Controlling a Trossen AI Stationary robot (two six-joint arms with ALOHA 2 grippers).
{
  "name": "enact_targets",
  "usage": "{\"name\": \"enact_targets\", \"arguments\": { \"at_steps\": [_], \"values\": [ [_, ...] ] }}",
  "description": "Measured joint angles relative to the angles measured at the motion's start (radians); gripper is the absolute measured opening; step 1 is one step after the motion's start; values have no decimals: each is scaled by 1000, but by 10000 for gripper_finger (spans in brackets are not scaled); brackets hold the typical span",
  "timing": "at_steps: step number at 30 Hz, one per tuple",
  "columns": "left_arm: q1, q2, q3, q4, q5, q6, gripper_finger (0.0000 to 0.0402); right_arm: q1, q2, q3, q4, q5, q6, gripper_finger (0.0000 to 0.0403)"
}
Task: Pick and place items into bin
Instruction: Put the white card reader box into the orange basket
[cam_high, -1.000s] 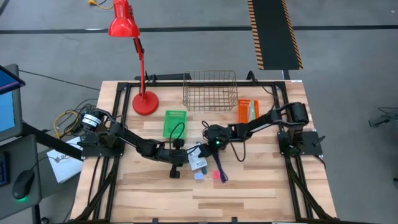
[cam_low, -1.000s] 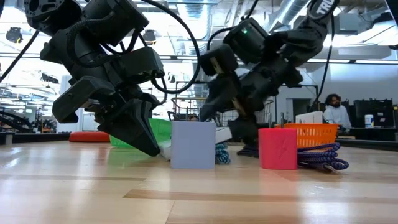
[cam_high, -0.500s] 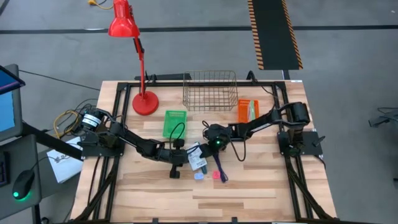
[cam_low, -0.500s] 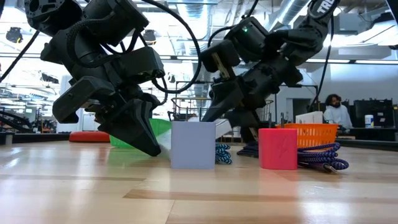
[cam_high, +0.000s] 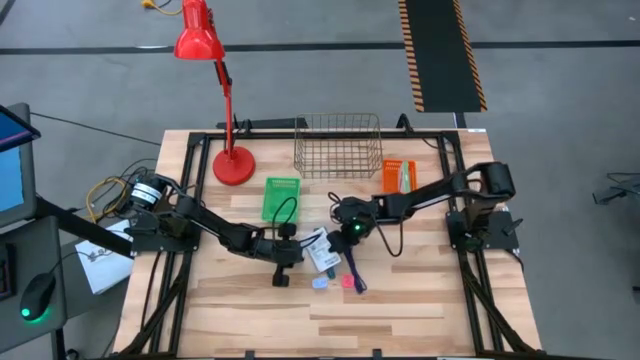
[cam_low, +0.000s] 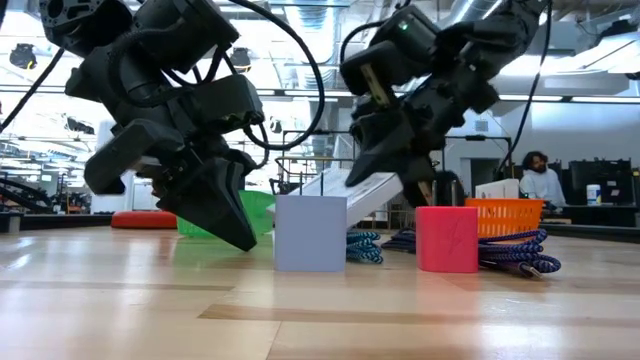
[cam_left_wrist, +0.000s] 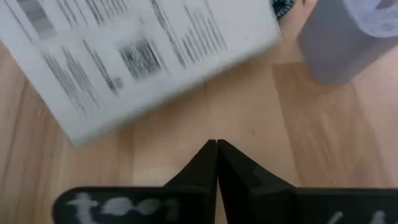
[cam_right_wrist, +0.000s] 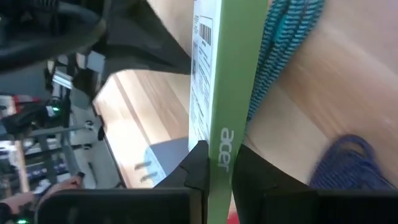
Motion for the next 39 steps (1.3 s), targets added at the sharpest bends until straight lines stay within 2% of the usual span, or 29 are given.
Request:
{"name": "enact_targets", "arguments": {
  "at_steps": [5, 15, 25, 28, 33, 39],
  "values": [
    [-1, -48, -1, -29, -17, 0, 0, -10, -94, 0, -123, 48, -42, 35],
    [0, -214, 0, -124, -171, 9, 0, -55, -338, -1, -380, 160, -83, 35],
    [23, -436, 0, -423, -364, 53, 0, -99, -572, 0, -623, 286, -74, 35],
    [32, -514, 0, -469, -416, 50, 0, -113, -635, 0, -707, 329, -53, 35],
    [40, -632, 0, -433, -494, 47, 0, -151, -731, 0, -834, 391, -27, 35],
    [42, -755, 1, -307, -555, 47, 0, -247, -795, 0, -936, 400, -23, 35]
  ]
}}
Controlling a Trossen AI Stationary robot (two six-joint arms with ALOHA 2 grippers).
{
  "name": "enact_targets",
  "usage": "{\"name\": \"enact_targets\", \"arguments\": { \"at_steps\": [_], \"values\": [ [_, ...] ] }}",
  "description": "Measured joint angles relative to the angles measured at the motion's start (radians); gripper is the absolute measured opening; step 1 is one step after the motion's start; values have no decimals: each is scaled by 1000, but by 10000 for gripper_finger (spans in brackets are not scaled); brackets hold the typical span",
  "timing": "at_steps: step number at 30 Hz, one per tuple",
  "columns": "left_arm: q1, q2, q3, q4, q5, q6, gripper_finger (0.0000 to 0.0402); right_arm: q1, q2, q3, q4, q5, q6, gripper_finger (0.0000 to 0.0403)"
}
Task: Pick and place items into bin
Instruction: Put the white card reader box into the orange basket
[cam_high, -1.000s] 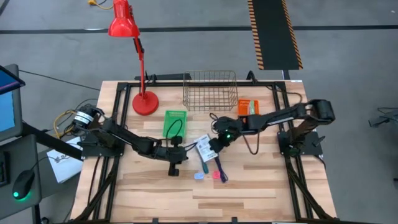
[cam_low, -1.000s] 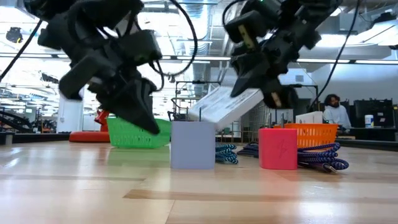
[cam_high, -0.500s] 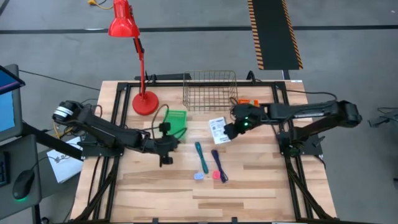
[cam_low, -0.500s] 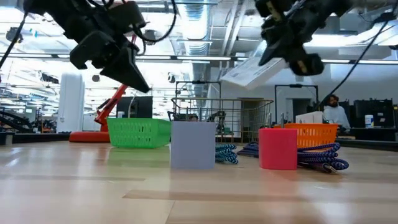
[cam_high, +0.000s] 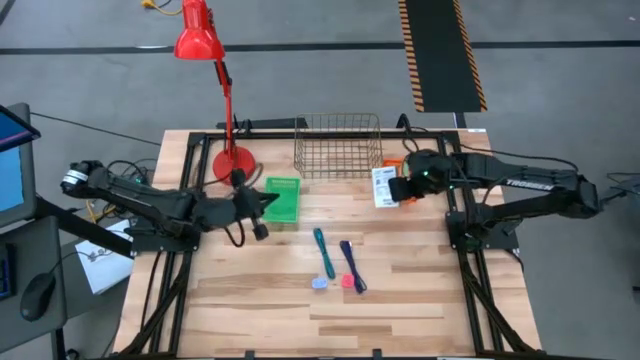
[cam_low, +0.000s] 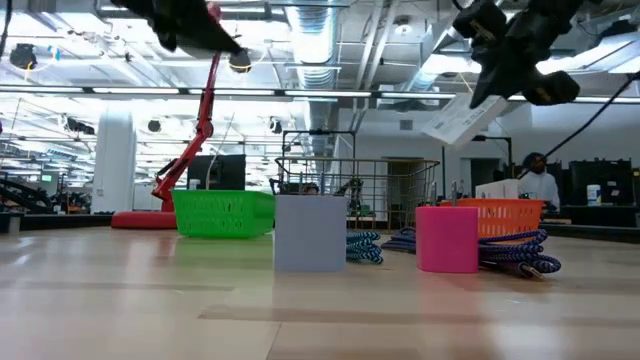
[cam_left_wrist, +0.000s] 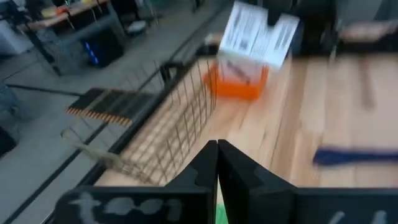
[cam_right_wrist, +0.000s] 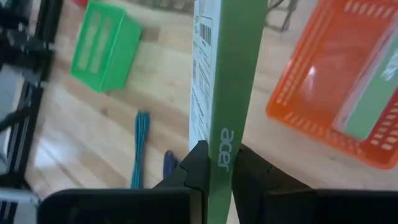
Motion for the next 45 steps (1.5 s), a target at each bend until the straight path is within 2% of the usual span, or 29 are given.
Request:
{"name": "enact_targets", "arguments": {
  "at_steps": [6, 13, 27, 45],
  "values": [
    [0, -74, 0, 126, 12, 38, 0, -98, -13, 0, -30, -2, -29, 35],
    [0, -119, 0, 129, 28, 42, 0, -190, -13, 0, -92, -4, -58, 36],
    [0, -127, 0, 127, 53, 117, 0, -294, -10, 0, -141, -5, -81, 36],
    [-1, -127, 0, 127, 66, 118, 0, -349, 163, 0, -130, -36, -184, 38]
  ]
}}
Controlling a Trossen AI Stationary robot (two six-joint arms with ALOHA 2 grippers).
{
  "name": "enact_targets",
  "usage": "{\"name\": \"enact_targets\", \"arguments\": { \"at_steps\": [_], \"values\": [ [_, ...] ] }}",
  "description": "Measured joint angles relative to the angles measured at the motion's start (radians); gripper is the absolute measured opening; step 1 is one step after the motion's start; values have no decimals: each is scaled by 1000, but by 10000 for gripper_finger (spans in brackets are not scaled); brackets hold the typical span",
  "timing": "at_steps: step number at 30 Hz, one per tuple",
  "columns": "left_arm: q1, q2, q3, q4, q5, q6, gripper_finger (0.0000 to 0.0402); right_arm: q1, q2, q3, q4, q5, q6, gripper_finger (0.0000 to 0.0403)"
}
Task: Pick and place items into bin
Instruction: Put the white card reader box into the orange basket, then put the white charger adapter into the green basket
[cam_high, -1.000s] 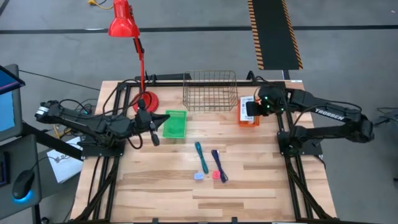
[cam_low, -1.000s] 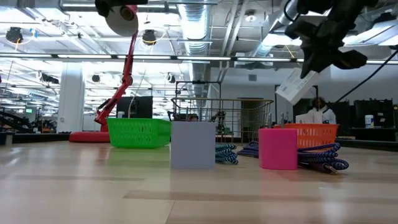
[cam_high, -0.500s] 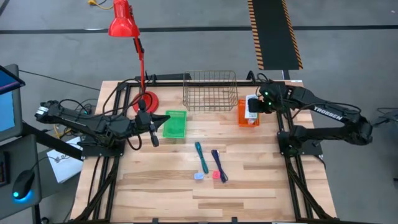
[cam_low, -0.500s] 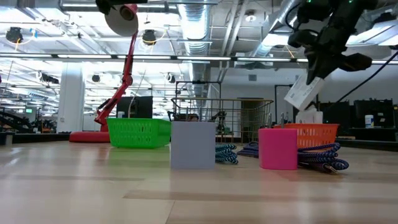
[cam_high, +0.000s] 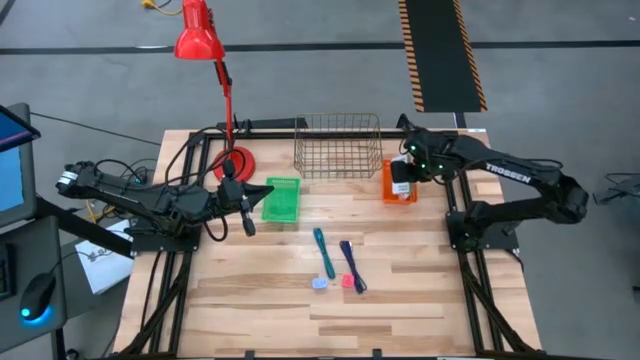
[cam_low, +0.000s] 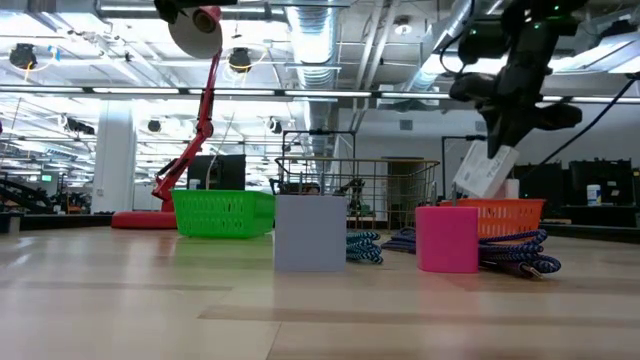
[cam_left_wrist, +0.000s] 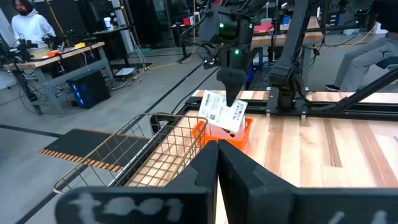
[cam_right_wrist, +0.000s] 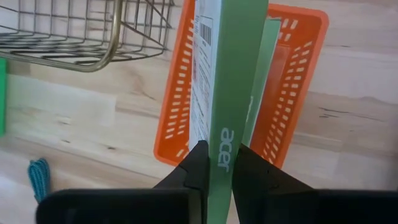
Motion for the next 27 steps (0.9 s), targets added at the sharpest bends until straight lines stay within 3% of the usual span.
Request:
{"name": "enact_targets", "arguments": {
  "at_steps": [13, 19, 27],
  "values": [
    [0, 0, 0, -4, 0, 0, 0, -8, 16, 0, 9, -1, 7, 145],
    [0, 0, 0, -17, 0, 0, 0, -8, 15, 9, 19, -66, 3, 202],
    [-1, 0, 0, -16, 1, -1, 0, 27, 14, 192, 6, -75, -56, 223]
  ]
}}
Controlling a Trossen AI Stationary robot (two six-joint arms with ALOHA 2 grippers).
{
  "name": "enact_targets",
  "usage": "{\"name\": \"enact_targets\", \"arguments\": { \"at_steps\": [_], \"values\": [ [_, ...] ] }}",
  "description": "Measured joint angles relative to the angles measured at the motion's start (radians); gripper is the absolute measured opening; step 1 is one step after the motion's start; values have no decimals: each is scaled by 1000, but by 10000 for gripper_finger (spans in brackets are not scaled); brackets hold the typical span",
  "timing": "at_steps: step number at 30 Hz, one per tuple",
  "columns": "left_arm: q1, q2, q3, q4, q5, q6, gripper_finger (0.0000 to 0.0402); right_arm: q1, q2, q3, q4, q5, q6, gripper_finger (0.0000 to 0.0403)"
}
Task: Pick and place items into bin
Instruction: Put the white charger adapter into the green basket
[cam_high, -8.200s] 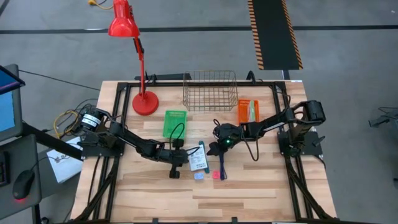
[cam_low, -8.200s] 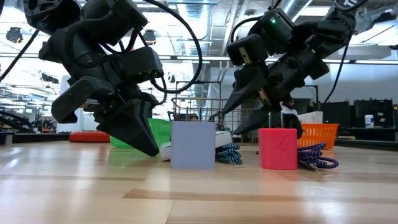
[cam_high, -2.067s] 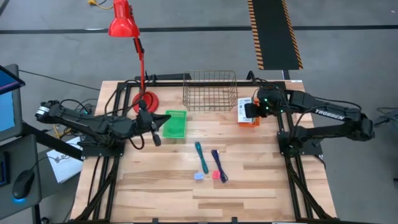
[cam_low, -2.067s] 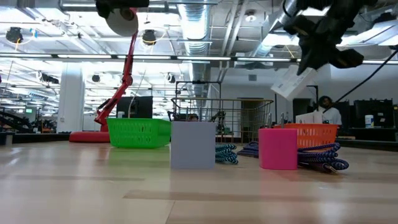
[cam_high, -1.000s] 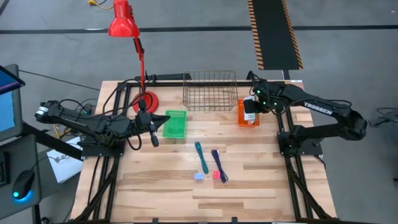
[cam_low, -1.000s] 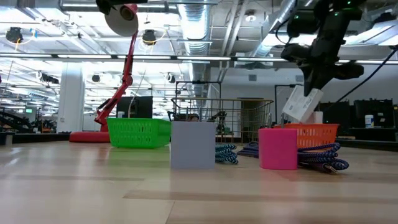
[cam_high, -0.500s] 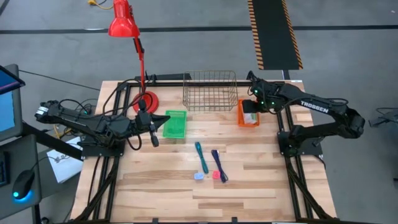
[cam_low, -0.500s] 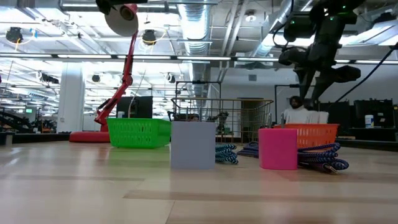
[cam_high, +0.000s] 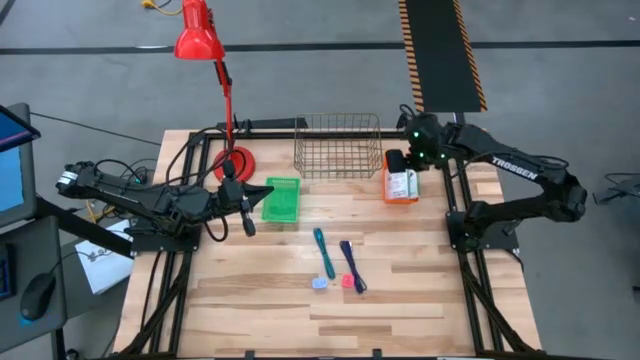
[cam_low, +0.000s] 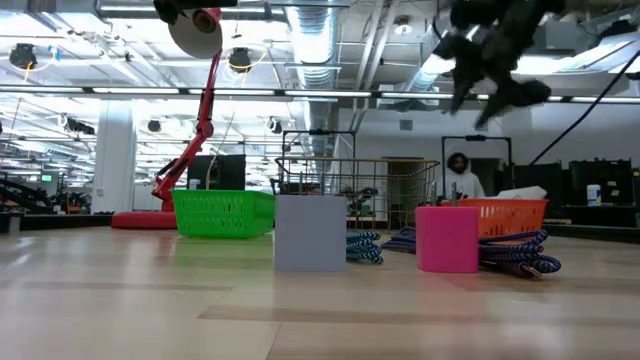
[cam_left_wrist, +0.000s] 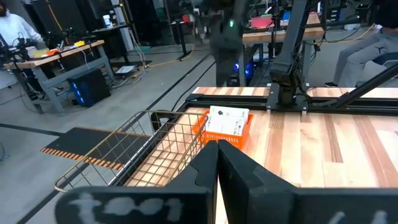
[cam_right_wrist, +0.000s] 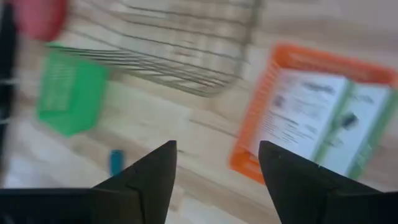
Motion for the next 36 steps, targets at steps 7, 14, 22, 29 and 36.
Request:
{"name": "enact_targets", "arguments": {
  "at_steps": [7, 14, 22, 29, 36],
  "values": [
    [-25, -27, 0, 1, 42, -2, 0, 203, 0, 183, -14, 57, 1, 212],
    [-35, -151, 0, -60, 38, 38, 0, 508, 4, 217, 8, 349, 160, 189],
    [-35, -314, 0, -177, 132, -101, 0, 765, 131, 216, 27, 545, 266, 168],
    [-35, -348, 0, -250, 165, -137, 0, 897, 291, 215, 31, 577, 148, 153],
    [-35, -338, 0, -278, 170, -133, 7, 987, 371, 215, 121, 539, 146, 134]
  ]
}}
